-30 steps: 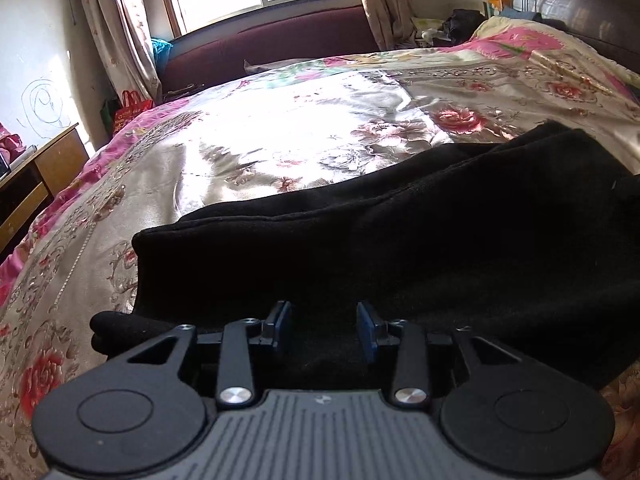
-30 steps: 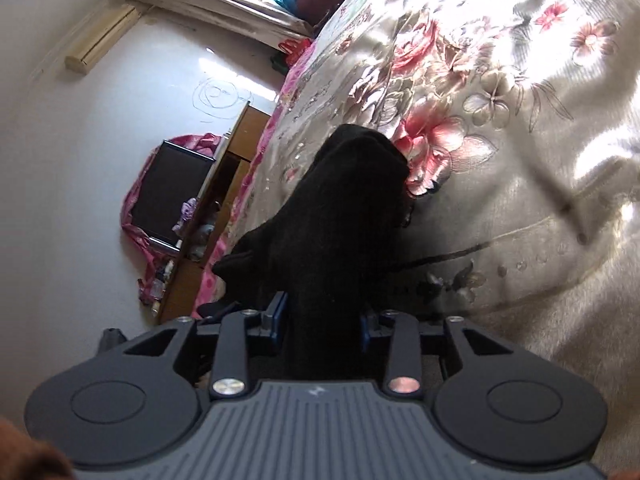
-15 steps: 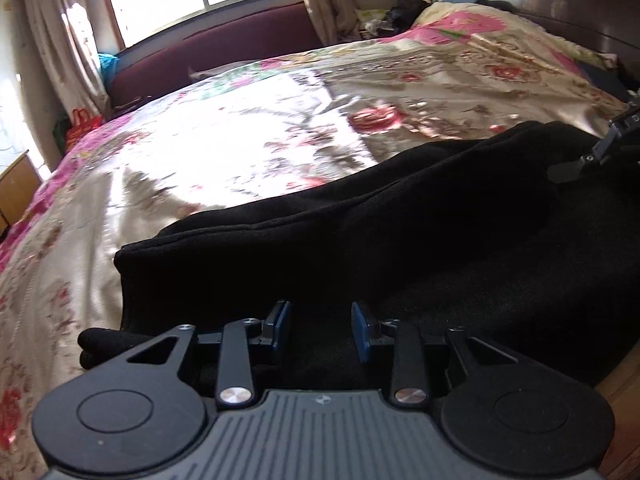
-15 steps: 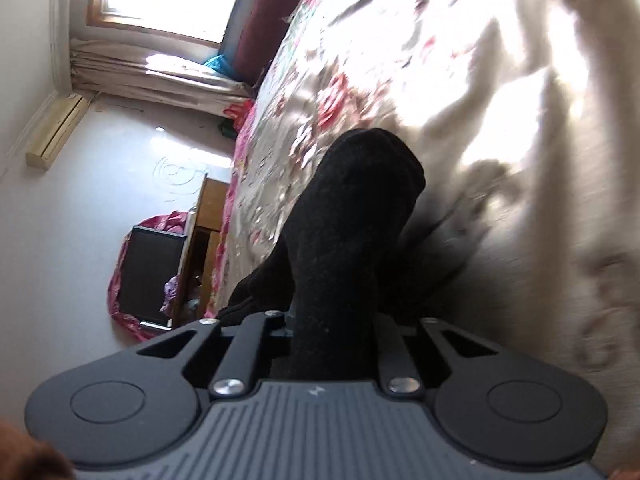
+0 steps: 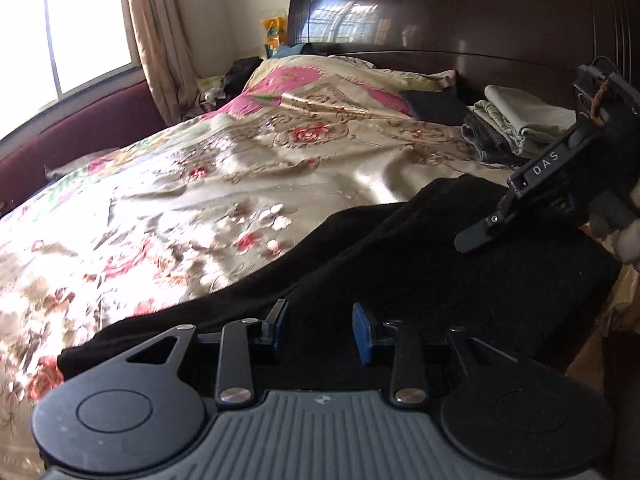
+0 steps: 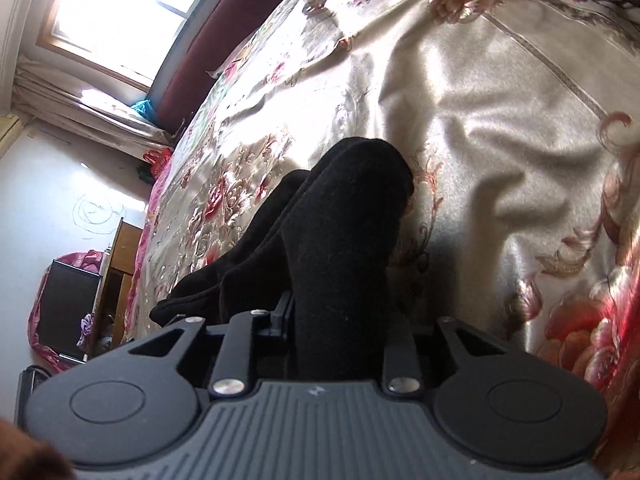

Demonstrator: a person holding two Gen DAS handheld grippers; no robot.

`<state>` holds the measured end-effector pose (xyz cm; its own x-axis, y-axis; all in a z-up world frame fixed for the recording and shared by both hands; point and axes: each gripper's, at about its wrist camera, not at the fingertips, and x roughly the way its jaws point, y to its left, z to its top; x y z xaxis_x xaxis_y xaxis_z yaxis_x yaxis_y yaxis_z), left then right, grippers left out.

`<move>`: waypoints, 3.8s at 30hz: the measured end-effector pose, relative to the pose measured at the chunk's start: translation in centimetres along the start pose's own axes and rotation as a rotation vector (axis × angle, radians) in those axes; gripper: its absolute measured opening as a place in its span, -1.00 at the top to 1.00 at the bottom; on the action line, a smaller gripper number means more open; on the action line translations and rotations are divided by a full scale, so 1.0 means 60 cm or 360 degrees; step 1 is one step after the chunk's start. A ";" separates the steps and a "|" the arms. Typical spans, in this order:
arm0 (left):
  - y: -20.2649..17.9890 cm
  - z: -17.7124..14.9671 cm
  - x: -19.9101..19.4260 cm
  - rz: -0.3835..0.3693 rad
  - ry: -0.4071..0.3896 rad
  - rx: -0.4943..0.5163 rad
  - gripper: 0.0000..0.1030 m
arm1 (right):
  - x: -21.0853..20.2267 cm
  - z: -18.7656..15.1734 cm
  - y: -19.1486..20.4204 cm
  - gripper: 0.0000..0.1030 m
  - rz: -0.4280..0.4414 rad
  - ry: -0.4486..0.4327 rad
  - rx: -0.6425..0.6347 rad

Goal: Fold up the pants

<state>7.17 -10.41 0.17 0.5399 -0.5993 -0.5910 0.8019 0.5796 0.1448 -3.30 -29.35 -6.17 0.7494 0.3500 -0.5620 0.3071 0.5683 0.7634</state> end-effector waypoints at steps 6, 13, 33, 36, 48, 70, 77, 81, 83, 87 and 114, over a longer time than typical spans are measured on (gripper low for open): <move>-0.014 -0.040 0.060 0.0073 0.0254 0.0046 0.07 | -0.029 -0.038 -0.045 0.37 0.0185 -0.0089 0.0177; -0.017 -0.030 0.052 0.0148 0.0298 0.0016 0.00 | -0.023 -0.045 -0.062 0.37 0.0232 -0.0110 0.0263; 0.013 -0.098 -0.012 0.0152 0.0117 -0.0039 0.01 | 0.048 -0.059 0.307 0.70 -0.0128 -0.0090 -0.0498; 0.055 -0.119 -0.040 0.0152 0.0093 -0.0162 0.01 | 0.081 -0.066 0.334 0.70 -0.0148 -0.0068 -0.0466; 0.121 -0.056 0.001 -0.0026 -0.0101 -0.0468 0.01 | 0.023 -0.081 0.328 0.70 -0.0346 -0.0210 -0.0335; 0.063 0.001 0.065 -0.0113 0.0187 -0.0260 0.01 | -0.057 -0.060 0.099 0.70 -0.0140 -0.0353 0.0292; 0.064 0.047 0.143 -0.0017 0.0232 -0.0407 -0.02 | -0.055 -0.063 0.095 0.71 -0.0089 -0.0346 0.0300; 0.100 0.021 0.099 0.0059 0.0209 -0.0488 -0.01 | -0.051 -0.049 0.105 0.71 -0.0086 -0.0344 0.0295; 0.119 -0.013 0.036 0.0077 0.0107 -0.0497 -0.01 | -0.043 -0.042 0.130 0.70 -0.0116 -0.0335 0.0229; 0.147 -0.088 -0.037 0.0162 0.0077 -0.0547 -0.01 | -0.003 -0.041 0.202 0.70 -0.0129 -0.0300 0.0072; 0.180 -0.228 -0.137 0.0137 -0.0092 -0.0637 -0.02 | 0.313 -0.190 0.458 0.24 -0.0445 0.0152 -0.0619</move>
<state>7.89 8.34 -4.25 0.6232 -0.5628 -0.5430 0.5968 0.7910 -0.1349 12.54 1.32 0.62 0.6069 0.2006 -0.7691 0.2336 0.8799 0.4138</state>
